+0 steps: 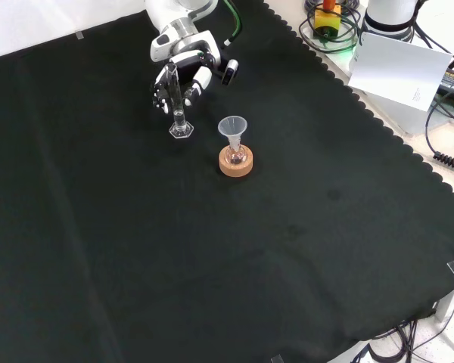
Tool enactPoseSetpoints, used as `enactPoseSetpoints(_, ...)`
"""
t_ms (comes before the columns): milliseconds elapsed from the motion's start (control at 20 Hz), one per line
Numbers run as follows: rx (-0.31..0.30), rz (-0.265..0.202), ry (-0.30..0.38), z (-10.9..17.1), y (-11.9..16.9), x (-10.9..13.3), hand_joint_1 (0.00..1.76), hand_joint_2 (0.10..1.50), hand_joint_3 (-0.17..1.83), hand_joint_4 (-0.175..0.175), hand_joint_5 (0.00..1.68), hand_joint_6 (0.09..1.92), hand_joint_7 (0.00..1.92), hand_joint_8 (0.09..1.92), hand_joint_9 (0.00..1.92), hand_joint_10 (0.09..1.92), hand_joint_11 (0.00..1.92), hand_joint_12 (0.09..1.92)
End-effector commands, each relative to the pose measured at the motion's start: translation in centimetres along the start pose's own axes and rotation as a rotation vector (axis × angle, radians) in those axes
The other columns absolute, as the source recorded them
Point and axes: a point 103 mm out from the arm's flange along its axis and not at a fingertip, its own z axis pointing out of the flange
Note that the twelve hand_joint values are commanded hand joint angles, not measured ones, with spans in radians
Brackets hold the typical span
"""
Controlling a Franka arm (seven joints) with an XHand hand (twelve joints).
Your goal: Pick up the graduated cylinder.
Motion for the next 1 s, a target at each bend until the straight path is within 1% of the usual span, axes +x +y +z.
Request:
enactPoseSetpoints(50, -0.001, 0.007, -0.004, 0.2, 0.0, -0.1, 1.25, 1.11, -0.17, -0.007, 0.59, 0.76, 0.55, 0.59, 0.82, 0.42, 0.51, 1.21)
enactPoseSetpoints(300, -0.007, 0.004, 0.005, 0.0, 0.0, 0.0, 1.25, 1.11, -0.17, -0.007, 0.58, 0.76, 0.55, 0.59, 0.82, 0.42, 0.51, 1.21)
enactPoseSetpoints(350, 0.002, -0.002, 0.035, -0.3, 0.0, -0.1, 1.25, 1.11, -0.17, -0.006, 0.58, 0.76, 0.55, 0.59, 0.82, 0.42, 0.52, 1.21)
enactPoseSetpoints(450, 0.002, -0.005, 0.043, -0.8, 0.0, -0.1, 1.26, 1.11, -0.17, -0.003, 0.59, 0.77, 0.55, 0.59, 0.82, 0.42, 0.52, 1.21)
enactPoseSetpoints(700, -0.006, -0.005, 0.024, -0.4, 0.2, -0.1, 1.26, 1.14, -0.17, 0.003, 0.62, 0.79, 0.55, 0.60, 0.84, 0.43, 0.58, 1.20)
enactPoseSetpoints(1000, 0.000, 0.000, 0.010, 0.0, 0.3, -0.1, 1.25, 1.14, -0.17, 0.002, 0.63, 0.80, 0.57, 0.60, 0.86, 0.44, 0.63, 1.17)
